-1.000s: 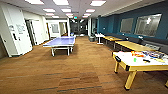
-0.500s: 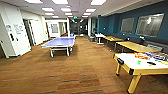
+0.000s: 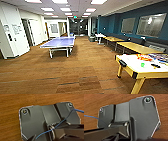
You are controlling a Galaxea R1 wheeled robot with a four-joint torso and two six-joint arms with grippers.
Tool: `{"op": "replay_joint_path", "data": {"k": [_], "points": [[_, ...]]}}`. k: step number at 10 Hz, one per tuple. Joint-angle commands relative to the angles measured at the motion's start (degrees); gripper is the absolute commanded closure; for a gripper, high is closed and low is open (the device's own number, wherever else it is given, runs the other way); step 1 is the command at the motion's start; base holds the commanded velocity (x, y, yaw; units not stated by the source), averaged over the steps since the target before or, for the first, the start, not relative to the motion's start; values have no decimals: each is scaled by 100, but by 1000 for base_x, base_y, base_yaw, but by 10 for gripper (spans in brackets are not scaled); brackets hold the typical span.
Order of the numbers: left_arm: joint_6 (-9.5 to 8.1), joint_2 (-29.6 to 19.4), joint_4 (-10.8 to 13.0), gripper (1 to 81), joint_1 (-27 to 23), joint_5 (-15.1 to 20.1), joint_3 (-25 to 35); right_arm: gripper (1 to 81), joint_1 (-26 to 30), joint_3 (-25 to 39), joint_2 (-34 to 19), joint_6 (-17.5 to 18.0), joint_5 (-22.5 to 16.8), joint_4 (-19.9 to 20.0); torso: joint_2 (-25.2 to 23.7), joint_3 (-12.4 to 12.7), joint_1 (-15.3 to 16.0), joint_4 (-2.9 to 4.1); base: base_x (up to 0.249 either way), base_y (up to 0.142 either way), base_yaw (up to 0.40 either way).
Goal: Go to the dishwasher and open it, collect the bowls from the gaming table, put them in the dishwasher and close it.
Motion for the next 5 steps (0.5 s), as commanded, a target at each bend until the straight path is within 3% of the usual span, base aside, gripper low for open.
{"op": "replay_joint_path", "data": {"k": [1, 5], "points": [[-11, 16, -37, 10, -302, 270, -15, 10, 313, 48, 31, -5, -251, -36, 0, 0, 0, 0, 166, 0, 0], [-11, 16, -45, 10, -302, 270, -15, 10, 322, 57, 48, -14, -251, -44, 0, 0, 2, 0, 149, 0, 0]]}}
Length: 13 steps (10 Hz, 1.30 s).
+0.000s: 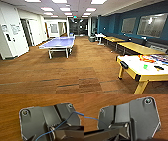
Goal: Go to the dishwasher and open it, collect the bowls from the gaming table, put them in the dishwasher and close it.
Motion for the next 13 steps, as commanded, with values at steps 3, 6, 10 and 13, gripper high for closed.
{"op": "replay_joint_path", "data": {"k": [3, 6, 10, 13], "points": [[-11, 16, -33, 10, -288, 283, -15, 10, 285, 45, 62, -14, -261, -44, 2, 0, 2, 0, 104, 0, 0], [-11, 42, -33, 10, -288, 283, -7, 10, 277, 27, 62, -14, -269, -44, 2, 0, 6, 0, 0, 0, 0], [7, 60, -33, 10, -279, 283, -7, 10, 285, 27, 45, -14, -269, -44, 2, 0, 0, 0, 0, 0, 0], [15, 60, -24, 10, -279, 283, 11, 10, 286, 36, 53, -23, -269, -44, 2, 0, 0, 0, 0, 0, 0]]}}
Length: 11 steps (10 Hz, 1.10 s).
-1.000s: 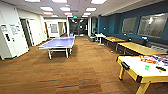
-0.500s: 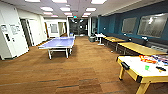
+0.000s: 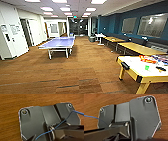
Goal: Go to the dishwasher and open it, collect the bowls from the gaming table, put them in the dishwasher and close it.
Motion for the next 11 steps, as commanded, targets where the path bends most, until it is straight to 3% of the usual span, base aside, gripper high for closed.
{"op": "replay_joint_path", "data": {"k": [1, 6, 11], "points": [[9, 27, -24, 10, -290, 279, -8, 10, 311, 40, 51, -14, -260, -44, 0, 0, 0, 0, 0, 0, 0], [36, 18, -24, 10, -290, 279, -8, 10, 293, 40, 51, -14, -260, -36, 0, 0, 0, 0, 0, 0, -136], [44, 18, 20, 10, -273, 279, -8, 10, 293, 40, 51, -14, -260, -44, 0, 0, -2, 0, 0, 0, -391]]}}
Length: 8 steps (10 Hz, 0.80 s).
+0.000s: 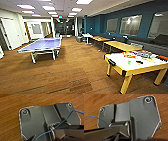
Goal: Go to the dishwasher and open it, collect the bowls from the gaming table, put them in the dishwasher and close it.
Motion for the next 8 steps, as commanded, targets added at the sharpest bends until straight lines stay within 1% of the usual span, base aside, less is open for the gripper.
{"op": "replay_joint_path", "data": {"k": [1, 8], "points": [[23, 19, 16, 10, -278, 280, 3, 10, 311, 32, 51, -11, -258, -44, 0, 0, 0, 0, 0, 0, -397], [23, 11, 16, 10, -278, 280, -6, 10, 328, 32, 60, -20, -267, -44, 0, 0, 0, 0, 0, 0, -397]]}}
